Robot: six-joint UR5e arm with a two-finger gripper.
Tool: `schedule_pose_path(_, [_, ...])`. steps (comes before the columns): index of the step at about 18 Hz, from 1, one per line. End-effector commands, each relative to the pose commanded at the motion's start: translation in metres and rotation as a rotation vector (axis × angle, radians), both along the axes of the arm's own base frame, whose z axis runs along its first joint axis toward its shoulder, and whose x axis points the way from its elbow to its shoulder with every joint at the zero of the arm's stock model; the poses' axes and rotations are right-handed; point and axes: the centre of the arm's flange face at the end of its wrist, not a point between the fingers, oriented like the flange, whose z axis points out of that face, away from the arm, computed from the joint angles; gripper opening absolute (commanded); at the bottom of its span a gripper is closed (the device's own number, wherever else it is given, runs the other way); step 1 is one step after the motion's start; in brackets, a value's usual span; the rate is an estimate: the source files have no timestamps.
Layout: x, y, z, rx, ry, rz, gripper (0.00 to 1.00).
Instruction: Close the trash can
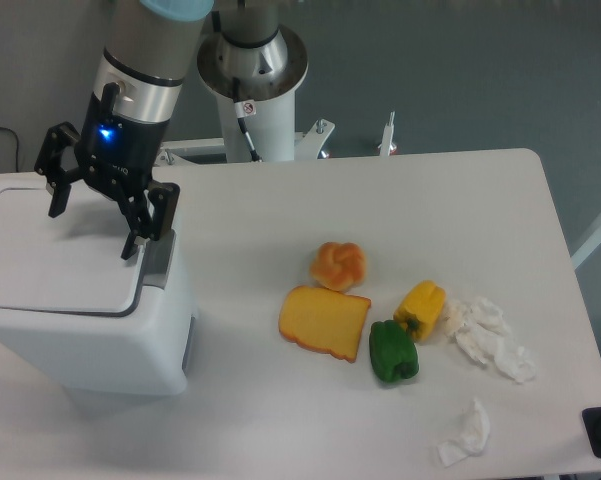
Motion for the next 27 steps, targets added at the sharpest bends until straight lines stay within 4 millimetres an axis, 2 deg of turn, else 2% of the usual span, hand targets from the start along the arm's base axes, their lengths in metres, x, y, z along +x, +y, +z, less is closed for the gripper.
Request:
schedule_pose_path(5, [-0.002, 0.003, -0.011, -0.016, -0.011, -0.001, 1.0])
schedule_pose_path(9, [-0.004, 0.004, -0.012, -0.017, -0.012, 0.0, 1.0])
schedule_pose_path(13, [-0.014, 0.001, -0.003, 0.001, -0.008, 0.019, 1.0])
schedule_pose_path(16, [-0.023, -0.011, 0.013, 0.022, 0.014, 0.041, 1.0])
schedule_pose_path(21, [-0.064, -0.042, 0.046, 0.064, 0.062, 0.135, 1.0])
schedule_pose_path(27, [-0.116, -0.072, 0.049, 0.017, 0.132, 0.257, 1.0])
